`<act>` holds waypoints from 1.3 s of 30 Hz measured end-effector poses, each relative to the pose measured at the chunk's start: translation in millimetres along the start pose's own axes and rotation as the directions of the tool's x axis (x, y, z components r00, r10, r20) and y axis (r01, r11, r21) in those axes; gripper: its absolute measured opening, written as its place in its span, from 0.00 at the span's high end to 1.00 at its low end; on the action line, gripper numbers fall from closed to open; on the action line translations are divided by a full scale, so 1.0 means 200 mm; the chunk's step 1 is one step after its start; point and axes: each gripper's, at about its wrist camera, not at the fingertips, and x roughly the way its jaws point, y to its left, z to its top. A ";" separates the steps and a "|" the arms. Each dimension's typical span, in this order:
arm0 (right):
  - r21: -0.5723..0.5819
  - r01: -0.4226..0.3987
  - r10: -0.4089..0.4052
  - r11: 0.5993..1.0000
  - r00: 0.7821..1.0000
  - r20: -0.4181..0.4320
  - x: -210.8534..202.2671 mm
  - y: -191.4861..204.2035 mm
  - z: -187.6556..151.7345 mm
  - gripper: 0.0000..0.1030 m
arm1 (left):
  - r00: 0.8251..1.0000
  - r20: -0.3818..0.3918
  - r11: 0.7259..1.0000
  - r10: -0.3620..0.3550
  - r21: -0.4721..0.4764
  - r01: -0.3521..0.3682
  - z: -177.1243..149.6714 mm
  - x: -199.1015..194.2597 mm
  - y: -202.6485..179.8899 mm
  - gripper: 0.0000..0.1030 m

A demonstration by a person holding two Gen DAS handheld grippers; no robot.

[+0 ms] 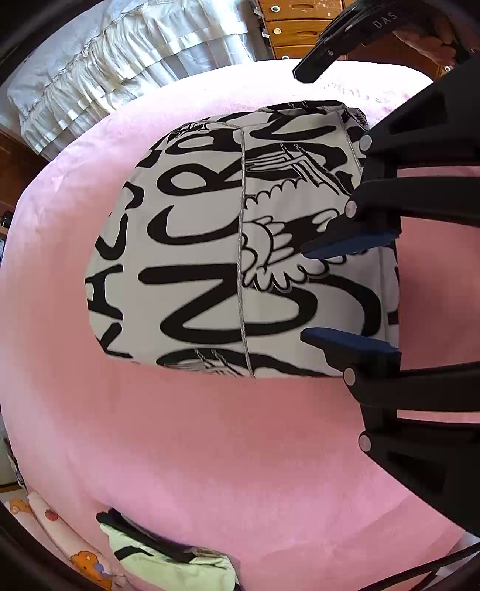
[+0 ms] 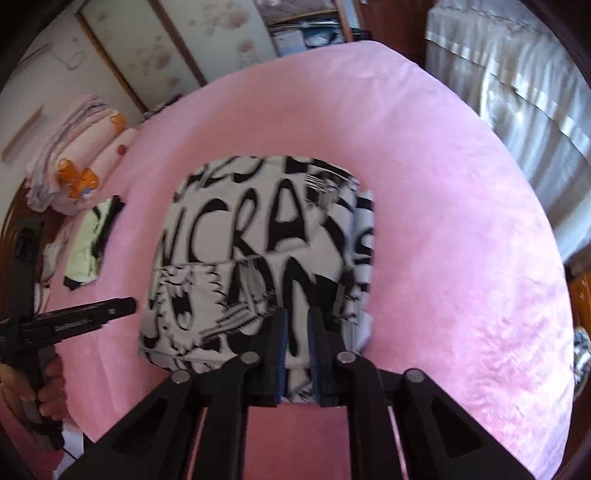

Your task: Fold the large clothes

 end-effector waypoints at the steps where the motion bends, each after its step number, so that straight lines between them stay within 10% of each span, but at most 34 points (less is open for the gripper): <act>1: -0.027 -0.032 0.032 0.999 0.999 0.005 0.03 0.04 0.03 0.98 | 1.000 -0.001 1.000 -0.002 0.007 0.002 0.02 0.03 -0.03 0.64; 10: -0.018 -0.173 0.172 0.985 0.984 -0.044 0.46 0.21 0.12 1.00 | 1.000 0.001 1.000 0.030 0.006 -0.030 0.15 0.25 -0.04 0.72; 20: -0.002 0.096 -0.096 0.995 0.990 -0.103 0.50 -0.08 0.06 1.00 | 0.975 0.042 0.975 0.220 -0.017 -0.220 0.19 0.31 0.12 0.71; 29: -0.050 -0.025 0.027 0.998 0.999 0.030 0.33 0.03 0.28 1.00 | 0.989 0.129 0.997 0.066 0.031 -0.071 0.38 0.15 0.17 0.72; 39: -0.149 -0.164 0.179 0.975 0.979 0.095 0.74 0.29 0.65 1.00 | 0.993 0.091 0.997 -0.074 0.011 0.074 0.71 0.40 0.05 0.73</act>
